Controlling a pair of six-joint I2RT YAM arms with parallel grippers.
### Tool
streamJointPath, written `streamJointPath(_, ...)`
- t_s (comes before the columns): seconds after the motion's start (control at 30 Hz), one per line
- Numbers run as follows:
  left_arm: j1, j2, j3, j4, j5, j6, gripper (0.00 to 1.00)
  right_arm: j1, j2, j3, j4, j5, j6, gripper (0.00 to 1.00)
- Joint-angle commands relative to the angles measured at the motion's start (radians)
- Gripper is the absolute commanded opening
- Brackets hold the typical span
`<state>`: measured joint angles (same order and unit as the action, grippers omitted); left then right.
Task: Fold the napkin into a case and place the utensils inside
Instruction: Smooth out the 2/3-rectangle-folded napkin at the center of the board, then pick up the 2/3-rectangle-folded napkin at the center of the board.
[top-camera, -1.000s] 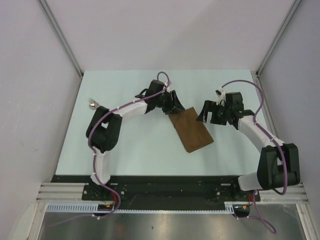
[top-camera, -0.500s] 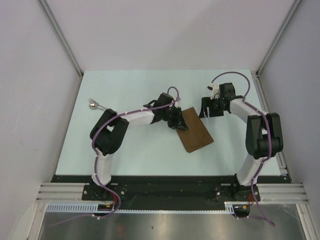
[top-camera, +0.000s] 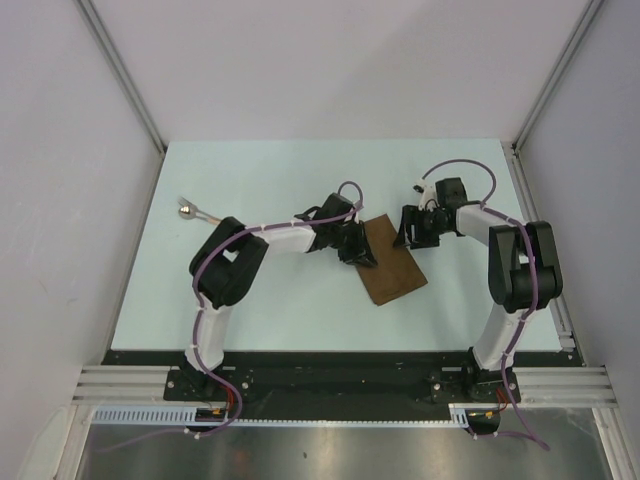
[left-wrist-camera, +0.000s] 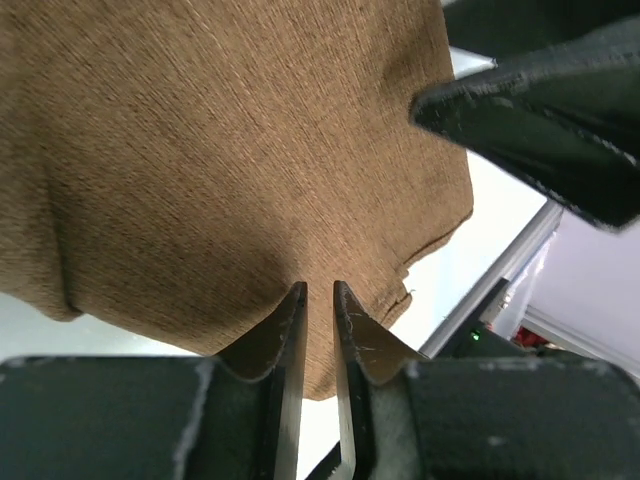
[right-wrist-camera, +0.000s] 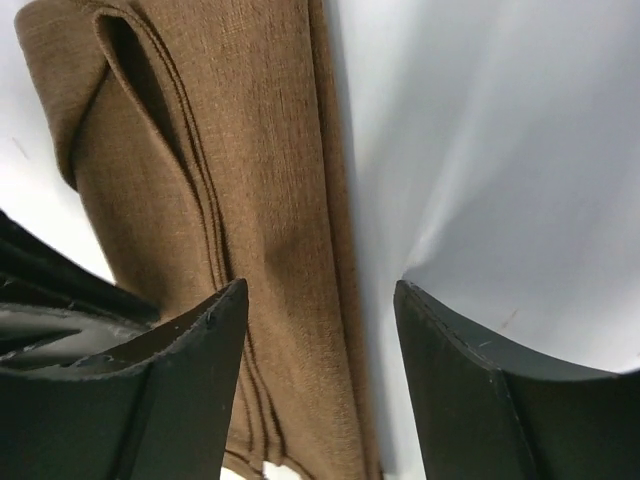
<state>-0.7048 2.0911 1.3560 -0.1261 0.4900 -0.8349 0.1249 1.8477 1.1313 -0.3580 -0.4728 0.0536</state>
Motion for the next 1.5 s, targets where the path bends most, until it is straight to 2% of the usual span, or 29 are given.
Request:
streamJointPath(0.0,-0.002,-0.026,0.026,-0.009,-0.033,0.048,0.21,-0.016,-0.022,-0.073,0.002,-0.026,0.069,0.66)
streamJointPath(0.2,-0.001,-0.092,0.035,-0.064,-0.057,0.106,0.21,-0.001,-0.079,-0.171,0.042,-0.078,0.167,0.6)
streamJointPath(0.47,0.008,-0.16,0.02,-0.106,-0.083,0.148,0.22,0.139,-0.284,-0.372,0.223,-0.089,0.397,0.57)
streamJointPath(0.6,0.008,-0.186,0.006,-0.109,-0.082,0.157,0.22,0.116,-0.337,-0.358,0.157,0.023,0.373,0.58)
streamJointPath(0.63,0.008,-0.187,0.002,-0.104,-0.076,0.155,0.22,0.107,-0.335,-0.346,0.112,0.081,0.327,0.59)
streamJointPath(0.73,0.007,-0.189,-0.029,-0.081,-0.054,0.138,0.22,0.099,-0.298,-0.285,0.045,0.129,0.298,0.58)
streamJointPath(0.87,0.002,-0.19,-0.072,-0.05,-0.045,0.129,0.21,0.13,-0.266,-0.275,0.082,0.145,0.365,0.56)
streamJointPath(0.97,-0.018,-0.221,-0.124,-0.02,-0.057,0.137,0.28,0.142,-0.225,-0.277,0.146,0.111,0.429,0.49)
streamJointPath(1.07,-0.044,-0.287,-0.213,0.046,-0.108,0.141,0.42,0.157,-0.185,-0.254,0.156,0.141,0.456,0.44)
streamJointPath(1.1,-0.051,-0.314,-0.228,0.069,-0.137,0.145,0.51,0.162,-0.173,-0.248,0.146,0.164,0.46,0.44)
streamJointPath(1.17,-0.084,-0.33,-0.25,0.078,-0.165,0.155,0.57,0.163,-0.154,-0.243,0.145,0.174,0.477,0.41)
streamJointPath(1.2,-0.1,-0.335,-0.247,0.068,-0.212,0.164,0.61,0.165,-0.153,-0.245,0.157,0.166,0.488,0.35)
streamJointPath(1.3,-0.171,-0.316,-0.204,0.025,-0.307,0.183,0.66,0.174,-0.156,-0.245,0.163,0.148,0.523,0.24)
streamJointPath(1.47,-0.286,-0.253,-0.1,-0.078,-0.559,0.217,0.71,0.185,-0.165,-0.228,0.133,0.125,0.589,0.08)
